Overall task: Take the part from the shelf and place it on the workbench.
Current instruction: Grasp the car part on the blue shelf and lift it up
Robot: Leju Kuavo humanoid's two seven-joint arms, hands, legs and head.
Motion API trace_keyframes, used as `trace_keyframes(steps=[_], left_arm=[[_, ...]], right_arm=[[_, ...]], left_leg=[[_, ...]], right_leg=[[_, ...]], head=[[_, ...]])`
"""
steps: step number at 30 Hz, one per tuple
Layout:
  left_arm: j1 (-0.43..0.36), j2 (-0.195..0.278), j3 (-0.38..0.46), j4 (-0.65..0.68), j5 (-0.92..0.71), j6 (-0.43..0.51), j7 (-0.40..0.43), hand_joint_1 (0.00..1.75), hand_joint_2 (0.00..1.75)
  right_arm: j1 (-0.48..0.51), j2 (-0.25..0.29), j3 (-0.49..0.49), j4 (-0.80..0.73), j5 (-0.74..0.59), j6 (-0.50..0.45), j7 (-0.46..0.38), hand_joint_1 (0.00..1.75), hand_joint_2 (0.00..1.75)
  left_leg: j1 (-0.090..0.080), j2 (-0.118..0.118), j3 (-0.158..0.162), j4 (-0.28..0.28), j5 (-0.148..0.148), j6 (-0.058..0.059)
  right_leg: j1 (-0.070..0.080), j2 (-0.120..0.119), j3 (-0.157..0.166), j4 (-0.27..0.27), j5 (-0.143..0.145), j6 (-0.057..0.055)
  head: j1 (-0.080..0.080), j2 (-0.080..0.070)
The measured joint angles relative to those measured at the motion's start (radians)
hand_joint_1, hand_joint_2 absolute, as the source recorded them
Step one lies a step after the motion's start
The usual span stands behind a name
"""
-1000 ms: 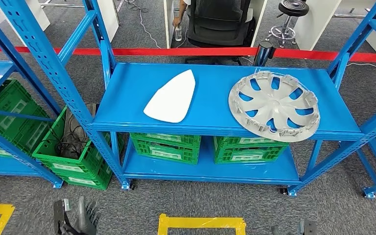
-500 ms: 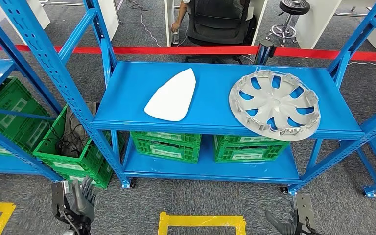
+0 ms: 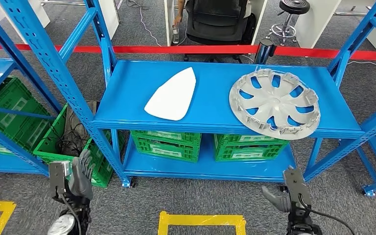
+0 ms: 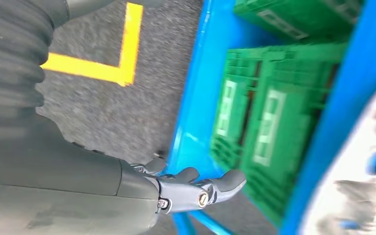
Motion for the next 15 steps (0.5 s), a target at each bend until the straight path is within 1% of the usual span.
trace_keyframes(steps=[7,15], left_arm=[[-0.013,-0.001,-0.009,-0.106,-0.135,0.024,0.048,0.0,0.0],[-0.024,0.0,-0.023,-0.253,-0.322,0.062,0.121,0.0,0.0]], right_arm=[[-0.032,-0.009,0.032,-0.109,0.112,0.037,0.059,0.0,1.75],[-0.078,-0.031,0.08,-0.246,0.259,0.098,0.151,0.0,1.75]], left_leg=[[0.0,0.0,-0.001,0.0,0.001,0.0],[0.0,0.0,-0.001,0.0,0.001,0.0]], right_leg=[[0.0,0.0,-0.001,0.0,0.001,0.0],[0.0,0.0,-0.001,0.0,0.001,0.0]], head=[[0.0,0.0],[0.0,0.0]])
